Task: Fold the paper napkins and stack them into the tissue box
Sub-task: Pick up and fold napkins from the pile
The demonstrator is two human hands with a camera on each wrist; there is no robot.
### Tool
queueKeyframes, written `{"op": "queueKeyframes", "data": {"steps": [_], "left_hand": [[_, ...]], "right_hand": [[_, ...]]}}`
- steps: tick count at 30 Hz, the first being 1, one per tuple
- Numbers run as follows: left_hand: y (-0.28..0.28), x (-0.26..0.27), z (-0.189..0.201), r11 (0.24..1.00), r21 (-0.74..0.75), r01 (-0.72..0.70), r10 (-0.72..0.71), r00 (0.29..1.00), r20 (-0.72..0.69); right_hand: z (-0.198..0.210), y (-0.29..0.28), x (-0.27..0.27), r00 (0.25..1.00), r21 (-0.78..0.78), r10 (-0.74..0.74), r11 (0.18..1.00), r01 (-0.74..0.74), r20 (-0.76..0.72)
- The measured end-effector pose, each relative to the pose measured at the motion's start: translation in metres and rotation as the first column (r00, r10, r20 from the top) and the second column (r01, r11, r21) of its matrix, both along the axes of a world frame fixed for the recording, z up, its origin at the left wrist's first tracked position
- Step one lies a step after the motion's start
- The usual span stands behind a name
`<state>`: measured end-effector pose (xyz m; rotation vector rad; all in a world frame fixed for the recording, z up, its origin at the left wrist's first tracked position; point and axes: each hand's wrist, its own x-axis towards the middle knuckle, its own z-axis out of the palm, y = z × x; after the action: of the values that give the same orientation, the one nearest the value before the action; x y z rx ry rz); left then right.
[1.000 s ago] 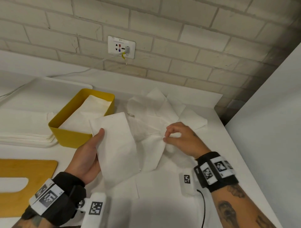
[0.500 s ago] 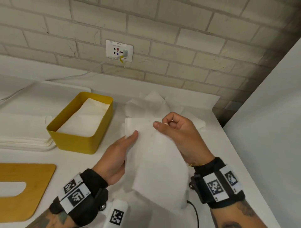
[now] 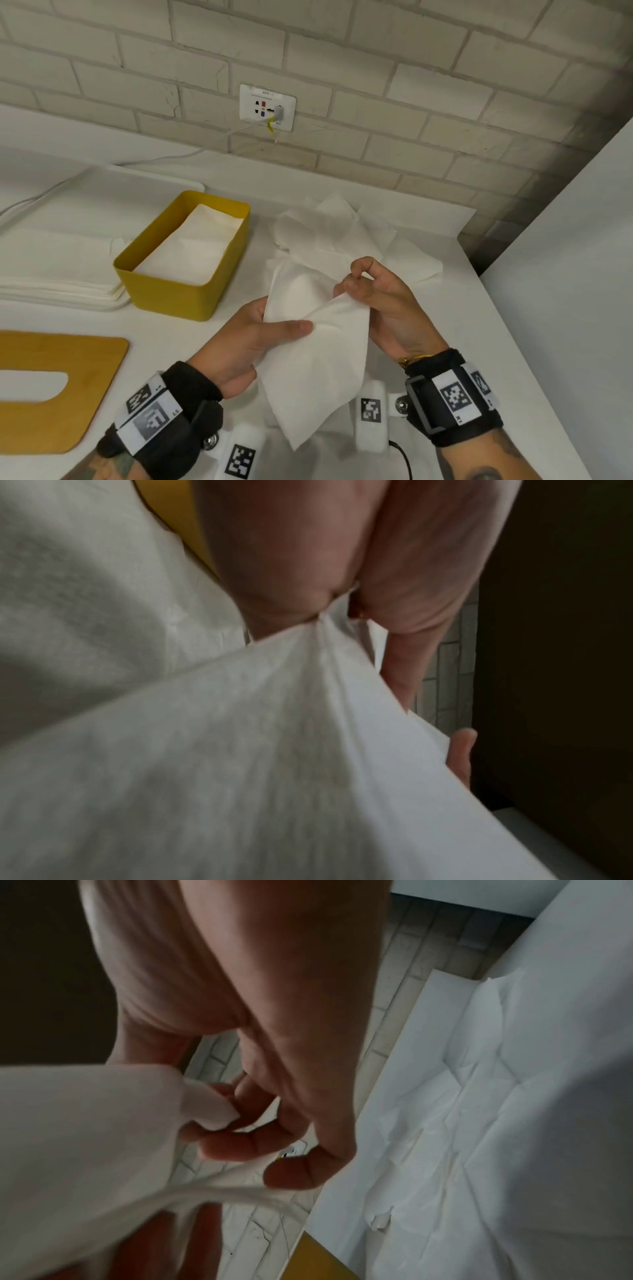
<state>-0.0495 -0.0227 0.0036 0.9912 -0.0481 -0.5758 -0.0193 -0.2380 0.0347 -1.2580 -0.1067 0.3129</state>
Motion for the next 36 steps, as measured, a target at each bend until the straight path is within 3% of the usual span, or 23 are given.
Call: {"op": "queueKeyframes", "data": {"steps": [3,7,10,13,16,19,29,33,36], "left_hand": [[0.004,0.003,0.002,1.0,0.01,-0.006,0.006,1.0,0.006],[0.008,0.006,0.004,0.999,0.022,-0.023,0.023,1.0,0.003],[0.009,0.006,0.005,0.999,0.04,-0.001,0.001,1.0,-0.005],[0.009,0.008,0.004,0.998,0.054,0.013,-0.012,1.0,-0.02],[0.011,0.009,0.003,0.996,0.083,0.018,-0.016,1.0,-0.02],[0.011,0.009,0.001,0.991,0.137,0.011,-0.009,1.0,-0.015],[0.011,0.007,0.0,0.979,0.2,0.044,-0.044,0.999,-0.006],[0.013,0.008,-0.001,0.97,0.239,0.038,-0.04,0.999,0.004],[0.016,0.009,-0.002,0.964,0.264,-0.019,0.012,1.0,0.027]], "right_hand": [[0.004,-0.01,0.002,0.994,-0.084,0.103,0.991,-0.101,0.025],[0.008,-0.025,0.001,0.975,0.021,0.223,0.975,-0.223,0.022],[0.005,-0.026,0.0,0.964,-0.086,0.267,0.96,-0.266,0.002],[0.001,-0.023,-0.002,0.976,-0.115,0.216,0.97,-0.214,0.006],[-0.003,-0.021,-0.002,0.992,-0.04,0.126,0.991,-0.126,0.016],[-0.004,-0.018,-0.005,0.992,0.018,0.129,0.991,-0.129,0.012],[-0.02,-0.012,-0.007,0.988,-0.035,0.149,0.988,-0.147,0.049],[-0.021,-0.014,-0.008,0.995,-0.107,0.092,0.99,-0.088,0.034],[-0.013,-0.02,-0.006,1.0,-0.078,0.019,0.997,-0.019,0.007]]}}
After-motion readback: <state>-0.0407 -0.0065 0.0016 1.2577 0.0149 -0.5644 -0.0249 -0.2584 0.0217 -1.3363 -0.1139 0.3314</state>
